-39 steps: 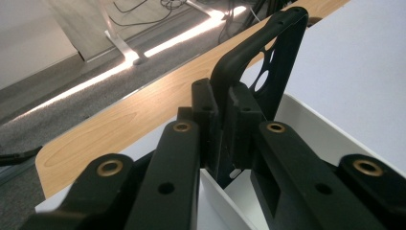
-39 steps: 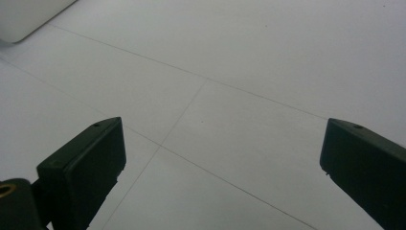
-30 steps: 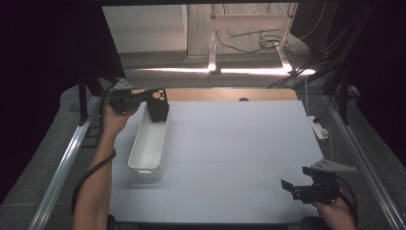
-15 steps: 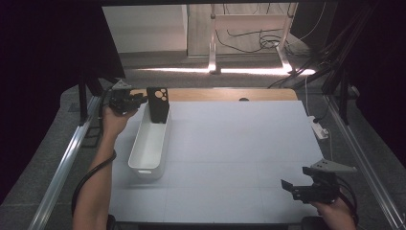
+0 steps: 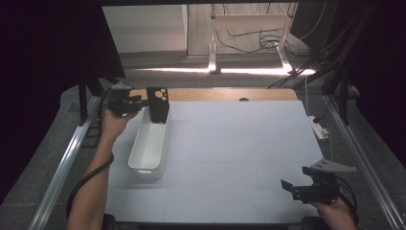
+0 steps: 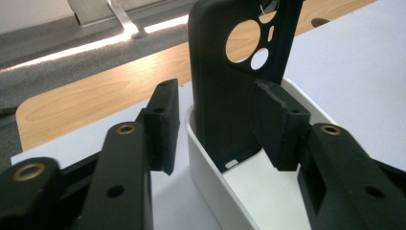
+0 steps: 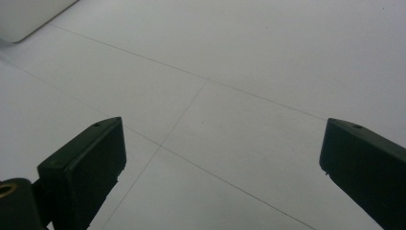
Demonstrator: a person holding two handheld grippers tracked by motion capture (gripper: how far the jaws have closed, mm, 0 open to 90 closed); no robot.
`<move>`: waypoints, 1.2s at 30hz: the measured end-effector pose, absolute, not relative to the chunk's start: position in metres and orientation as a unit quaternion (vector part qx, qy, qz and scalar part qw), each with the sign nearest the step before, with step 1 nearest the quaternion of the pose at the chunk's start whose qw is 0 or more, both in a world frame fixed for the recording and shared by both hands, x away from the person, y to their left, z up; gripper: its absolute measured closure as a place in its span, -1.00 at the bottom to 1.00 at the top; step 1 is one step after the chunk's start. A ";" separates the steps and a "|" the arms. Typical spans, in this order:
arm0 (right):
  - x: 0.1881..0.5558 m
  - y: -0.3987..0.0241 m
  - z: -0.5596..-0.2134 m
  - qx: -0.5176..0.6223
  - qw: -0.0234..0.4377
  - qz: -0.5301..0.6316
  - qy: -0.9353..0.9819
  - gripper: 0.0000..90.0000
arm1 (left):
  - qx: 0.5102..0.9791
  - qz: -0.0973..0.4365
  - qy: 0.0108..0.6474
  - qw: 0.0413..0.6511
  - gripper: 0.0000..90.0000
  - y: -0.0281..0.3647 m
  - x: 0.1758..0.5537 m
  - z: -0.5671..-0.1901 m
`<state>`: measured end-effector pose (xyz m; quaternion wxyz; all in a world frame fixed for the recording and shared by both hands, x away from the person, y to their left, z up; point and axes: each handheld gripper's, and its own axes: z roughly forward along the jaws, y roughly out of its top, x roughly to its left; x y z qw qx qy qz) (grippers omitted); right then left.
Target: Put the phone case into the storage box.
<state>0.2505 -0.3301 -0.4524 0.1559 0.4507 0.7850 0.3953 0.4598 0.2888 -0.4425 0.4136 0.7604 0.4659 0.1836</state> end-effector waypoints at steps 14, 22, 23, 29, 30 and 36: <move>0.250 -0.330 -0.452 0.449 0.158 0.395 0.786 -0.95 | 0.766 0.168 0.466 0.409 -0.21 0.288 0.445 -0.443; 0.250 -0.329 -0.452 0.448 0.158 0.393 0.787 -0.95 | 0.770 0.153 0.459 0.416 -0.32 0.285 0.436 -0.441; 0.250 -0.329 -0.452 0.448 0.158 0.393 0.787 -0.95 | 0.770 0.152 0.460 0.416 -0.32 0.284 0.435 -0.440; 0.250 -0.329 -0.452 0.448 0.159 0.393 0.787 -0.95 | 0.768 0.150 0.456 0.423 -0.49 0.279 0.428 -0.437; 0.250 -0.329 -0.452 0.449 0.159 0.394 0.786 -0.95 | 0.768 0.151 0.455 0.423 -0.52 0.279 0.427 -0.436; 0.251 -0.329 -0.452 0.448 0.156 0.393 0.788 -0.95 | 0.766 0.150 0.455 0.428 -0.69 0.274 0.420 -0.435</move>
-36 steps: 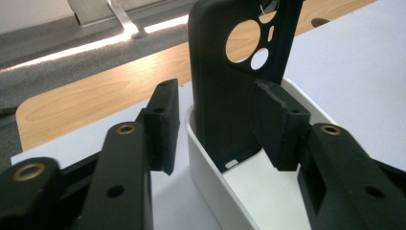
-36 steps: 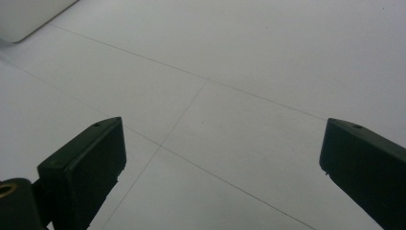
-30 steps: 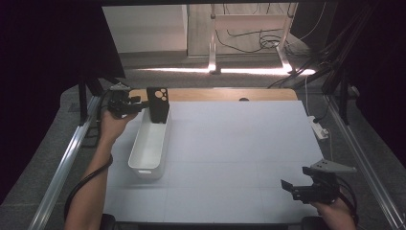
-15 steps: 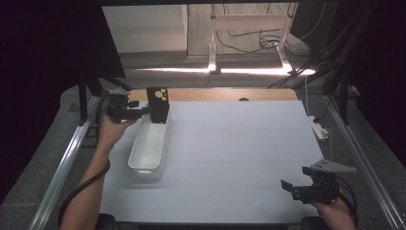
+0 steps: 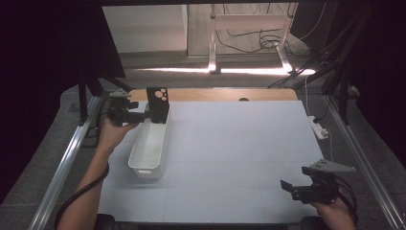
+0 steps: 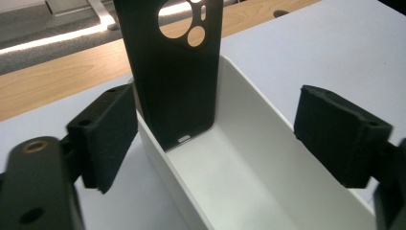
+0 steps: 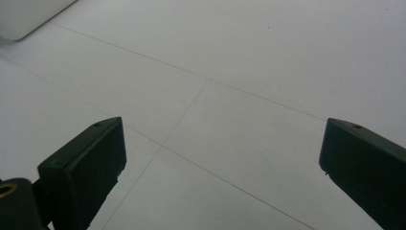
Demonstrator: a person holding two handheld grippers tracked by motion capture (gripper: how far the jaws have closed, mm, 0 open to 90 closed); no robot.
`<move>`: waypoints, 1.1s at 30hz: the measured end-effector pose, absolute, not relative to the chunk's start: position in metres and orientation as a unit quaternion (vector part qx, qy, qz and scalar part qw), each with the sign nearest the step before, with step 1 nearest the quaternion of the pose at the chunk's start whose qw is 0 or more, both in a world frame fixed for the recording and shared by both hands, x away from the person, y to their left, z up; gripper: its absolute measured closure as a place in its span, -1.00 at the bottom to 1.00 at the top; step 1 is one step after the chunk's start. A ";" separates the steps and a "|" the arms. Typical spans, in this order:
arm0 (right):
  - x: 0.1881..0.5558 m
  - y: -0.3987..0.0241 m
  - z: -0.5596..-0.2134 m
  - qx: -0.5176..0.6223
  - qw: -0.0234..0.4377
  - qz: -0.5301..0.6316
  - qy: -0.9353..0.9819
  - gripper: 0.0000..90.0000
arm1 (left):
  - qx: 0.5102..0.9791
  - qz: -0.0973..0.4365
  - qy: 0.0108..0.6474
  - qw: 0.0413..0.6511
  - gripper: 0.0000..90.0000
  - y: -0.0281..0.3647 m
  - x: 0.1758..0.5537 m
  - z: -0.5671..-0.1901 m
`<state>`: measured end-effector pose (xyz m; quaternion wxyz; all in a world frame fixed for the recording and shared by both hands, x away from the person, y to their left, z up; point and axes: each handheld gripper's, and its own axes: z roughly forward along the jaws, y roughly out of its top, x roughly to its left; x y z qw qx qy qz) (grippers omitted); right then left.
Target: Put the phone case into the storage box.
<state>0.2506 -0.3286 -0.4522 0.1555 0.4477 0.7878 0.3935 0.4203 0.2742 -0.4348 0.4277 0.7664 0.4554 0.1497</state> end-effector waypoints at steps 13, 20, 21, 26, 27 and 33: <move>0.251 -0.329 -0.453 0.452 0.155 0.392 0.786 -0.99 | 0.769 0.146 0.448 0.433 -0.90 0.265 0.400 -0.436; 0.251 -0.329 -0.453 0.453 0.155 0.392 0.785 -1.00 | 0.766 0.139 0.449 0.438 -0.95 0.264 0.389 -0.437; 0.251 -0.329 -0.453 0.452 0.157 0.392 0.786 -1.00 | 0.765 0.138 0.451 0.439 -0.95 0.264 0.387 -0.437; 0.249 -0.326 -0.452 0.441 0.163 0.388 0.793 -0.99 | 0.763 0.136 0.450 0.443 -0.97 0.262 0.379 -0.437; 0.249 -0.326 -0.452 0.441 0.163 0.388 0.793 -0.99 | 0.763 0.136 0.450 0.443 -0.97 0.262 0.379 -0.437; 0.249 -0.326 -0.452 0.441 0.161 0.389 0.792 -1.00 | 0.768 0.142 0.443 0.441 -1.00 0.254 0.367 -0.436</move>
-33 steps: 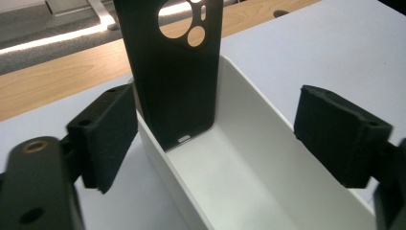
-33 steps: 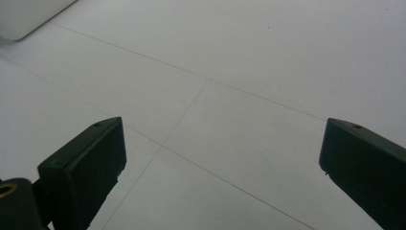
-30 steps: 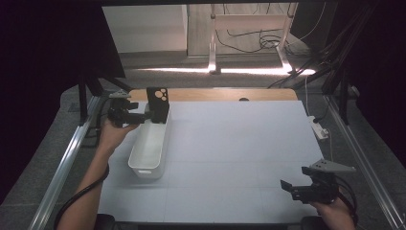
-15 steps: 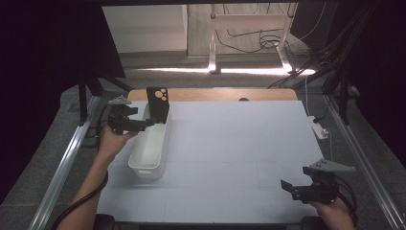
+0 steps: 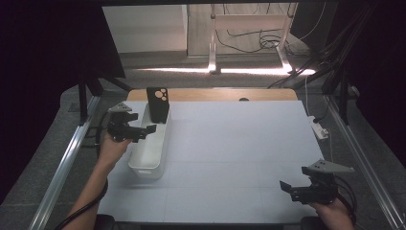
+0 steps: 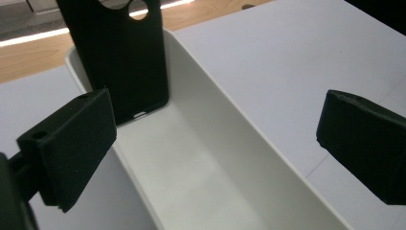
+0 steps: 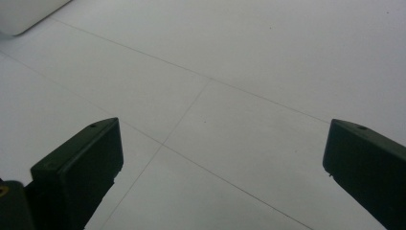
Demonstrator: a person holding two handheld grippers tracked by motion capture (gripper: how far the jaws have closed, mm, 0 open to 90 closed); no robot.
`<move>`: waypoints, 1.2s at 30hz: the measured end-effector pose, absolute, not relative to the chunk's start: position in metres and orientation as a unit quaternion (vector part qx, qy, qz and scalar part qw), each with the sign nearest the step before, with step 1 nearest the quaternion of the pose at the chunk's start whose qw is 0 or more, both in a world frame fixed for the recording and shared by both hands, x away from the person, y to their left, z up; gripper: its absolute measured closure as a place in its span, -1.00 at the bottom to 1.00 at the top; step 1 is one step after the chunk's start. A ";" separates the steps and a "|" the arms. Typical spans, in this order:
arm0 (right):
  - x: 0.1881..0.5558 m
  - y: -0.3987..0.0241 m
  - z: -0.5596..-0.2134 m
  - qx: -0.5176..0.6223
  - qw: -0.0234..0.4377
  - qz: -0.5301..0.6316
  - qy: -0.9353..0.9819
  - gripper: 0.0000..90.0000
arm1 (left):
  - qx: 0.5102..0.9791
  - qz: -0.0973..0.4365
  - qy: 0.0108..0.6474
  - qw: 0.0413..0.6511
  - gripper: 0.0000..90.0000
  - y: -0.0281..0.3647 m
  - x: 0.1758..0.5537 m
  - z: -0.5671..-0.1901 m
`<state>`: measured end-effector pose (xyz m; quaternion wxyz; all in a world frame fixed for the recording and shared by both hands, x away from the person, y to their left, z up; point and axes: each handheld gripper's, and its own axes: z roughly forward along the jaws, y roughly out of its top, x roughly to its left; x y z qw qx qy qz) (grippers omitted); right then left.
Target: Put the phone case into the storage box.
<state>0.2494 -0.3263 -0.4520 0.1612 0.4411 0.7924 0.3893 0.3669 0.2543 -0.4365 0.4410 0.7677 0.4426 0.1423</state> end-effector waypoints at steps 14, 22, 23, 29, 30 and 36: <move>0.250 -0.327 -0.452 0.439 0.158 0.393 0.792 -1.00 | 0.779 0.149 0.411 0.450 -1.00 0.242 0.342 -0.432; 0.249 -0.326 -0.452 0.439 0.159 0.392 0.793 -1.00 | 0.779 0.161 0.401 0.455 -1.00 0.241 0.327 -0.426; 0.250 -0.326 -0.452 0.438 0.158 0.392 0.793 -1.00 | 0.778 0.161 0.402 0.454 -1.00 0.242 0.325 -0.426; 0.250 -0.326 -0.452 0.437 0.158 0.392 0.794 -1.00 | 0.774 0.158 0.407 0.458 -1.00 0.244 0.319 -0.428; 0.250 -0.325 -0.452 0.437 0.158 0.391 0.794 -1.00 | 0.773 0.159 0.409 0.459 -1.00 0.245 0.317 -0.429; 0.250 -0.325 -0.452 0.436 0.159 0.392 0.794 -1.00 | 0.771 0.160 0.409 0.461 -1.00 0.246 0.311 -0.431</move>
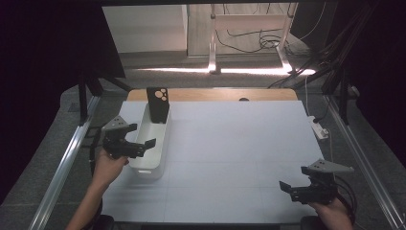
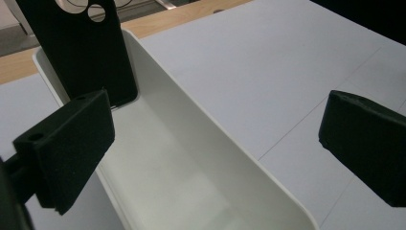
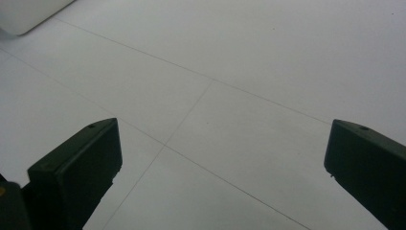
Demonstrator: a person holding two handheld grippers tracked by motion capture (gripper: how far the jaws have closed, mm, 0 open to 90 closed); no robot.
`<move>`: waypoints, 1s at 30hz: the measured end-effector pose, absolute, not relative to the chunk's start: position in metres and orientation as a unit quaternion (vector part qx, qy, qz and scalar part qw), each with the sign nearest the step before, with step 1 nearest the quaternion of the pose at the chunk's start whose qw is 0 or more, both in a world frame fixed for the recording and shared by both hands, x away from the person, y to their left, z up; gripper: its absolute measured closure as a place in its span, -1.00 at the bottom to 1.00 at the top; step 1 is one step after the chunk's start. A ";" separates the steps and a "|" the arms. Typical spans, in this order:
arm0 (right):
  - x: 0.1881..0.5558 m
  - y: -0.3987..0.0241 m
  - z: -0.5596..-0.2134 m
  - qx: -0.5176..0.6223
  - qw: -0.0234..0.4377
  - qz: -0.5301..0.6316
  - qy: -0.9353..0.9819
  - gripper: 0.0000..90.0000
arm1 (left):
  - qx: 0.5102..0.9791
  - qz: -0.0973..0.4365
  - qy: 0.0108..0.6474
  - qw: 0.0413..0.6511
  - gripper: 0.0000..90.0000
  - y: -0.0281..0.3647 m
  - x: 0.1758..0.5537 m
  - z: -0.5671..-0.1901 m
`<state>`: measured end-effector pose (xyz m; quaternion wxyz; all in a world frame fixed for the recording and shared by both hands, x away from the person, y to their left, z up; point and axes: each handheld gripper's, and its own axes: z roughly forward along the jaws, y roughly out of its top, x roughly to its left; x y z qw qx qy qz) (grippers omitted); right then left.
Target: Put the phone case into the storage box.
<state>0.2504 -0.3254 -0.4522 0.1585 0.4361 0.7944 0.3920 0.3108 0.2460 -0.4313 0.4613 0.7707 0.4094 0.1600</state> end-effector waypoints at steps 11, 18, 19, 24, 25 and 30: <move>0.251 -0.325 -0.452 0.436 0.158 0.391 0.795 -1.00 | 0.769 0.166 0.410 0.462 -1.00 0.247 0.298 -0.431; 0.251 -0.325 -0.452 0.437 0.157 0.389 0.796 -1.00 | 0.769 0.172 0.414 0.455 -1.00 0.249 0.291 -0.433; 0.251 -0.325 -0.452 0.437 0.158 0.389 0.796 -1.00 | 0.769 0.171 0.414 0.455 -1.00 0.249 0.290 -0.433; 0.251 -0.324 -0.453 0.436 0.157 0.388 0.797 -1.00 | 0.768 0.172 0.417 0.454 -1.00 0.253 0.284 -0.434; 0.251 -0.324 -0.452 0.436 0.157 0.388 0.797 -1.00 | 0.768 0.173 0.417 0.453 -1.00 0.253 0.283 -0.435; 0.251 -0.324 -0.452 0.436 0.157 0.388 0.797 -1.00 | 0.768 0.172 0.421 0.452 -1.00 0.257 0.276 -0.437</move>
